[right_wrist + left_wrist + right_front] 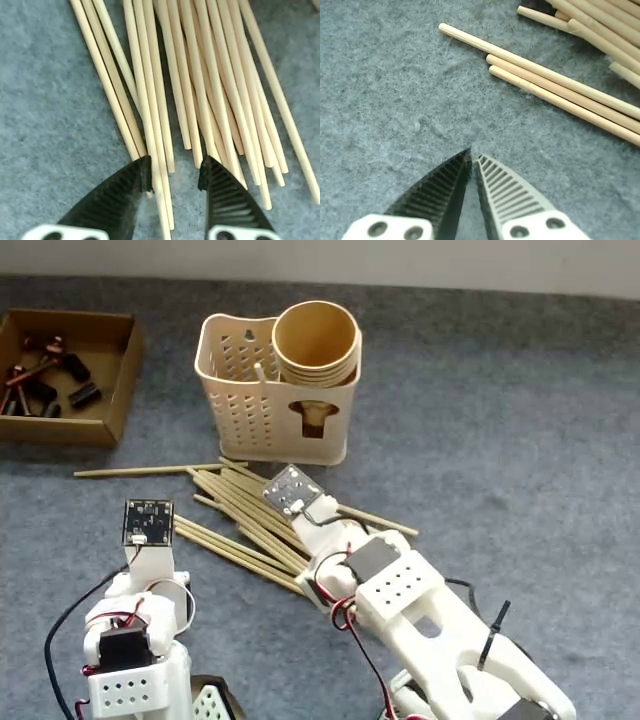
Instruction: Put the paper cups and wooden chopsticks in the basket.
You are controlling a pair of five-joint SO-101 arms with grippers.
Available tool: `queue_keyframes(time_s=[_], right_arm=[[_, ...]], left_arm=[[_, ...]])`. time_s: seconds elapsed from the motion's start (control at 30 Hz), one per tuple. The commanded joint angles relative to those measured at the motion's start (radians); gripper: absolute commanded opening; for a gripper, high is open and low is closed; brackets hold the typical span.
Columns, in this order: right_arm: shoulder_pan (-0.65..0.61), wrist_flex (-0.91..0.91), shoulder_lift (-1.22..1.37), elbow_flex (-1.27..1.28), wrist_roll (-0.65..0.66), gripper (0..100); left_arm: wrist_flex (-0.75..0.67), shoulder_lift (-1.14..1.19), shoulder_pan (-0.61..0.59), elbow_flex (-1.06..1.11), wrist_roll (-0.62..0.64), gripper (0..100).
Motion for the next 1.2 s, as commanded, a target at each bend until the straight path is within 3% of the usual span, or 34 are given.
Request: queue_keyframes(time_s=[0.0,1.17], right_arm=[[-0.012,-0.028,0.001,0.001,-0.009,16.3],[-0.012,-0.087,0.039,0.044,-0.011,16.3]], left_arm=[[0.003,-0.004,0.015,0.021,-0.008,0],[0.003,-0.004,0.015,0.021,-0.008,0]])
